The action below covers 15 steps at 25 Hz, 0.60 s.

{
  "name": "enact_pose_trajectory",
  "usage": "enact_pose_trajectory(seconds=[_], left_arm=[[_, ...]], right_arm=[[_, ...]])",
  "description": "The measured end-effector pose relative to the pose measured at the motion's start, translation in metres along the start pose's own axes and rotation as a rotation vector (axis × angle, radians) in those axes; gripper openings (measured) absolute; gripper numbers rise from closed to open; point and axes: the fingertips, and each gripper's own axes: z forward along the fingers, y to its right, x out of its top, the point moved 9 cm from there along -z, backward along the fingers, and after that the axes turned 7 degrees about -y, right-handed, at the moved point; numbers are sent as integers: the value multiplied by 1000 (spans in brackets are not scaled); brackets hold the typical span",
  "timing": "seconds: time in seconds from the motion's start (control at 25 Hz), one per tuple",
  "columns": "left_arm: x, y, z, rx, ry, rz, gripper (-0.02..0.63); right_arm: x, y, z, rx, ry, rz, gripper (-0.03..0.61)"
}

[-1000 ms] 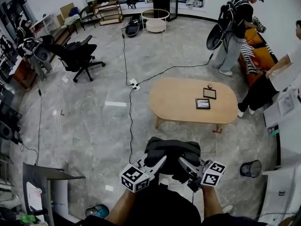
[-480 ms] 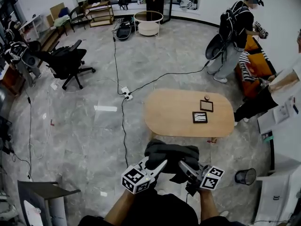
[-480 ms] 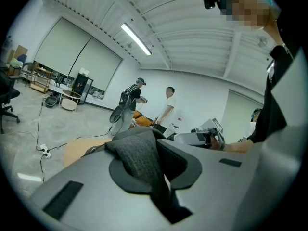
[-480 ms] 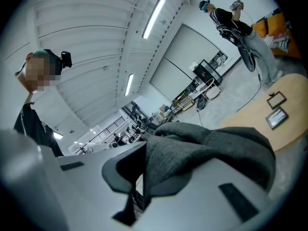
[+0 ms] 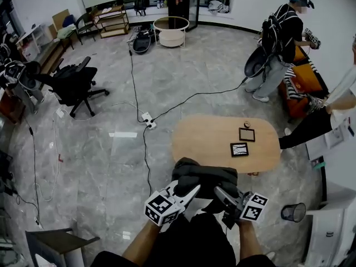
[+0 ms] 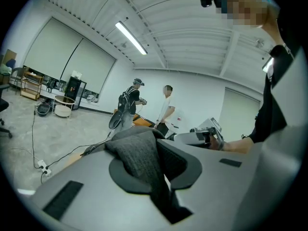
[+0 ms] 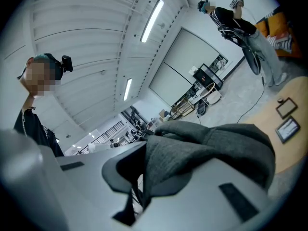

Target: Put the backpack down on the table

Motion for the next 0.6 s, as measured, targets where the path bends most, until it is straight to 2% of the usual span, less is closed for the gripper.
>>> enact_pose_trajectory(seconds=[0.24,0.6], left_arm=[[24,-35,32,-2,-27,-10,44],[53,-100,109,35,-58,-94,44]], right_arm=[[35,36,14,-4,-2,16,25],[105,134,37,50,-57,67,25]])
